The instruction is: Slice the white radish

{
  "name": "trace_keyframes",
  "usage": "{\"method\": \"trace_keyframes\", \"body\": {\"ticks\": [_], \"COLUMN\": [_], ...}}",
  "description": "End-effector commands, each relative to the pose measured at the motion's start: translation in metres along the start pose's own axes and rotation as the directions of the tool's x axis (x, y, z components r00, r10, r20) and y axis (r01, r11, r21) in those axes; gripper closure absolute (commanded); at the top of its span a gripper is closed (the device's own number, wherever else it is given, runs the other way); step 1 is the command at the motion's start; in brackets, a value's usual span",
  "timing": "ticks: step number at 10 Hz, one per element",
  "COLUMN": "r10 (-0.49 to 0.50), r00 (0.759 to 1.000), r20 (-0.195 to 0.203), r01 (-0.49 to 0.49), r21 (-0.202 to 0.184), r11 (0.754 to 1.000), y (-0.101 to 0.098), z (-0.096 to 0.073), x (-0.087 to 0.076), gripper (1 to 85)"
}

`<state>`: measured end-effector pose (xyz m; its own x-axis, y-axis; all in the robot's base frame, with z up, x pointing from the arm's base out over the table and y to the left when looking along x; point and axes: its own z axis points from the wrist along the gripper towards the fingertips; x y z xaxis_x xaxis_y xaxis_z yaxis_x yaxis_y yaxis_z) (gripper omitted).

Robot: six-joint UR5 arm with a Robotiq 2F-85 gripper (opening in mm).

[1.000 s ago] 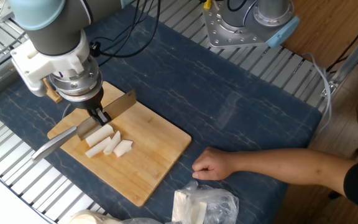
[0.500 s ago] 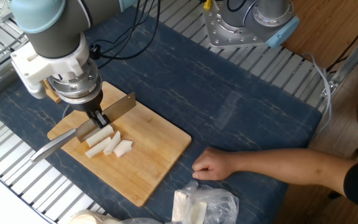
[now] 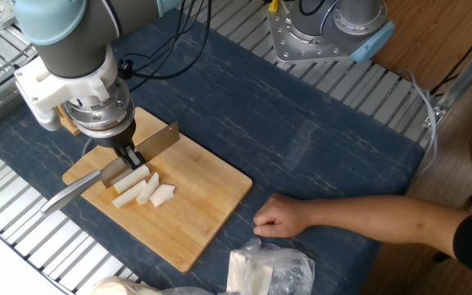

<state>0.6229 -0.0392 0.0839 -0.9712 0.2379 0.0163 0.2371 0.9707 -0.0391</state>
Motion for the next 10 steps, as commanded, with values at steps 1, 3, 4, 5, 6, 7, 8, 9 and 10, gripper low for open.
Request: {"method": "trace_keyframes", "body": {"ticks": [1, 3, 4, 5, 6, 7, 8, 9, 10], "r10": [0.007, 0.008, 0.005, 0.003, 0.002, 0.000, 0.002, 0.000, -0.001], "r00": [1.000, 1.000, 1.000, 1.000, 1.000, 1.000, 1.000, 1.000, 1.000], "r20": [0.000, -0.002, -0.010, -0.013, -0.010, -0.010, -0.010, -0.009, -0.010], "r01": [-0.007, -0.008, -0.005, -0.004, -0.002, 0.000, -0.002, 0.000, 0.001], "r21": [-0.017, -0.018, -0.016, -0.016, -0.019, -0.018, -0.016, -0.015, -0.013], "r11": [1.000, 1.000, 1.000, 1.000, 1.000, 1.000, 1.000, 1.000, 1.000], "y": [0.0040, 0.0051, 0.0050, 0.0042, 0.0033, 0.0032, 0.0040, 0.0037, 0.0032], "z": [-0.0008, -0.0014, -0.0042, -0.0055, -0.0039, -0.0028, -0.0030, -0.0032, -0.0037], "x": [-0.0005, 0.0000, 0.0024, 0.0039, 0.0033, 0.0033, 0.0032, 0.0032, 0.0037], "gripper": [84.7, 84.7, 84.7, 84.7, 84.7, 84.7, 84.7, 84.7, 84.7]}}
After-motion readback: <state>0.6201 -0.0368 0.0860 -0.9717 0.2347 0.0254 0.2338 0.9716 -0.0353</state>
